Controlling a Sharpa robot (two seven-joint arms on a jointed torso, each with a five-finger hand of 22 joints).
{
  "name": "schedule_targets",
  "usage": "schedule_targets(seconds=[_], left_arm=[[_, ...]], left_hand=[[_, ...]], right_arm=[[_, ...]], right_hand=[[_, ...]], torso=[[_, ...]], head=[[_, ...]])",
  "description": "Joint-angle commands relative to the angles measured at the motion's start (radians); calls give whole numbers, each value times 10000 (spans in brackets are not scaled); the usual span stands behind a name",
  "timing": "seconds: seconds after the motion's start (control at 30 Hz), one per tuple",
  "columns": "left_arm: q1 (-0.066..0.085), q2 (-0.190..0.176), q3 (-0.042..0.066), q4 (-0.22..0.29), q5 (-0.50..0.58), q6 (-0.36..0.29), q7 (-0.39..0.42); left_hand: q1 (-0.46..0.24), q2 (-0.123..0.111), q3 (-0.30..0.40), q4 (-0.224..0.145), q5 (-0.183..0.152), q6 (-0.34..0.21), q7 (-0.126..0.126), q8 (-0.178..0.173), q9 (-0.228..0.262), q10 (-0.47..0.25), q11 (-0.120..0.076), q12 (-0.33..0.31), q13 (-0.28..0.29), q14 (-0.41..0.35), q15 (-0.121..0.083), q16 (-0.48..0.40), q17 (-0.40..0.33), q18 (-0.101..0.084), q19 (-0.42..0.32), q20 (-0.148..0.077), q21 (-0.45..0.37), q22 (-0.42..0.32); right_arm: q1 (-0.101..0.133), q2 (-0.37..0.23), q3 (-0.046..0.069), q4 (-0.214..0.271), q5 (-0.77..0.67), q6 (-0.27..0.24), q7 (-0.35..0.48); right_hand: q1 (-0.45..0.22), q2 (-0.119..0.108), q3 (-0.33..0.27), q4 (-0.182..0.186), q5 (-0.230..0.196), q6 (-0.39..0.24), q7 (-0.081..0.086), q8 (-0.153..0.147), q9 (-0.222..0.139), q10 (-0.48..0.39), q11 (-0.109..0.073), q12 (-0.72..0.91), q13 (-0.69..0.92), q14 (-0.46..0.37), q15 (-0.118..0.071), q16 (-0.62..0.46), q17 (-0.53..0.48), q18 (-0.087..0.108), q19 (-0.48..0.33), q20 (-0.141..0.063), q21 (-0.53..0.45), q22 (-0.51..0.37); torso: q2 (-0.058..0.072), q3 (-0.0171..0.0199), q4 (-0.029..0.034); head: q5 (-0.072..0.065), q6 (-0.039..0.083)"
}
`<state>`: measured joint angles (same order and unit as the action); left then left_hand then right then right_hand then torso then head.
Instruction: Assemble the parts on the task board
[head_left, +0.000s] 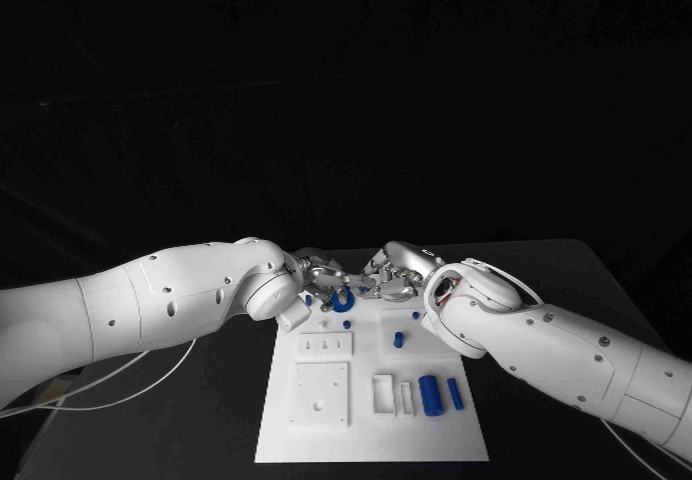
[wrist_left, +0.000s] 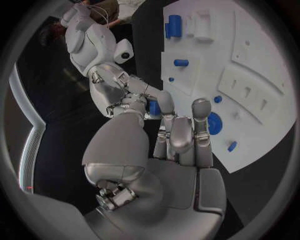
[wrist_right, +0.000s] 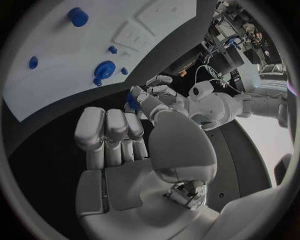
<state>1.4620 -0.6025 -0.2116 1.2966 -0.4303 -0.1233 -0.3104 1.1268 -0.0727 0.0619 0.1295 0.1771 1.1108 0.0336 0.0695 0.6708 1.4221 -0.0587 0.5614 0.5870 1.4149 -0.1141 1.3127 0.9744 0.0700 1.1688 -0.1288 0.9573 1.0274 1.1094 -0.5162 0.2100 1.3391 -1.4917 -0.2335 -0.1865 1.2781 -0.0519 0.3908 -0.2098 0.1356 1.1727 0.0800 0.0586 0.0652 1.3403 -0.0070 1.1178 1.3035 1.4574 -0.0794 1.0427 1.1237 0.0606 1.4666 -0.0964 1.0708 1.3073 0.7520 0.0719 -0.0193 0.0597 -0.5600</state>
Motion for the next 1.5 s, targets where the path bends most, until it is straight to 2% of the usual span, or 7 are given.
schedule_targets(seconds=[0.03, 0.13, 0.2, 0.57, 0.77, 0.97, 1.5], left_arm=[[3, 30, 10, 55, 70, 207, 92], [3, 32, 10, 74, 92, 192, 121], [3, 32, 10, 81, 100, 158, 143], [3, 17, 10, 106, 181, 98, 268], [3, 4, 10, 141, 250, 162, 290], [2, -44, 10, 148, 278, 181, 290], [2, -129, 11, 133, 276, 296, 197]], left_hand=[[72, 343, -168, -334, 66, 41, -30, -19, 13, 47, -10, 1, -12, 24, 19, 38, 20, 54, 73, -7, -108, 101], [107, 727, -464, -693, 113, 50, -41, -18, -15, 58, -28, -9, -17, 33, 10, 41, 34, 37, 120, -18, -221, 262], [177, 852, -487, -794, 132, 58, -57, -16, -18, 53, -28, -11, -15, 26, 5, 27, 19, 33, 146, -22, -251, 317], [181, 1203, -566, -931, 199, 84, -79, -16, -16, 43, -42, -29, -20, 18, 0, -2, -25, 17, 164, -28, -411, 450], [330, 1459, -478, -1204, 311, 139, -127, 2, 54, 33, -65, -38, -23, 12, -16, -22, -45, -4, 175, -44, -522, 547], [312, 1558, -455, -1423, 356, 160, -161, 13, 314, 31, -82, -35, -18, 16, -32, -9, -26, -25, 218, -64, -607, 683], [237, 1357, -583, -1424, 258, 181, -152, 10, 357, 10, -74, -39, -18, -5, -25, -47, -81, -23, 210, -56, -725, 724]], right_arm=[[-3, 36, -5, 23, -32, 237, 20], [-3, 46, -11, 18, -30, 272, 11], [-4, 51, -16, 16, -30, 295, 6], [-4, 58, -35, 24, -31, 361, -6], [-4, 46, -42, 3, -35, 379, -28], [-4, 29, -44, -18, -36, 392, -35], [-5, 10, -46, -24, -37, 419, -52]], right_hand=[[-67, -27, -2, 46, 36, 62, 2, 40, 13, -10, -62, 39, 1, -14, -54, -32, -11, 47, 209, -59, 34, 1404], [-67, -27, -2, 46, 36, 62, 2, 40, 13, -10, -62, 39, 1, -14, -54, -32, -11, 47, 209, -59, 34, 1404], [-67, -27, -2, 46, 36, 62, 2, 40, 13, -10, -62, 39, 1, -14, -54, -32, -11, 47, 209, -59, 34, 1404], [-65, -19, -28, 42, 43, 76, -2, 39, 13, -6, -64, 45, 4, -12, -55, -26, -6, 48, 207, -60, 14, 1400], [-65, -19, -28, 42, 43, 76, -2, 39, 13, -6, -64, 45, 4, -12, -55, -26, -6, 48, 207, -60, 14, 1400], [-67, -1, -71, 40, 54, 91, -8, 40, 13, -17, -67, 28, -6, -15, -58, -43, -16, 47, 209, -63, 10, 1400], [-65, 18, -99, 41, 52, 101, -12, 39, 13, -12, -70, 35, -2, -12, -59, -41, -12, 44, 215, -66, 17, 1403]], torso=[[-1, -7, 4], [1, -11, 7], [-1, -8, 6], [3, -7, 9], [7, -3, 9], [5, 0, 10], [9, -7, 8]], head=[[-18, 10], [-20, 15], [-18, 17], [-34, 49], [-32, 46], [-31, 43], [-42, 16]])
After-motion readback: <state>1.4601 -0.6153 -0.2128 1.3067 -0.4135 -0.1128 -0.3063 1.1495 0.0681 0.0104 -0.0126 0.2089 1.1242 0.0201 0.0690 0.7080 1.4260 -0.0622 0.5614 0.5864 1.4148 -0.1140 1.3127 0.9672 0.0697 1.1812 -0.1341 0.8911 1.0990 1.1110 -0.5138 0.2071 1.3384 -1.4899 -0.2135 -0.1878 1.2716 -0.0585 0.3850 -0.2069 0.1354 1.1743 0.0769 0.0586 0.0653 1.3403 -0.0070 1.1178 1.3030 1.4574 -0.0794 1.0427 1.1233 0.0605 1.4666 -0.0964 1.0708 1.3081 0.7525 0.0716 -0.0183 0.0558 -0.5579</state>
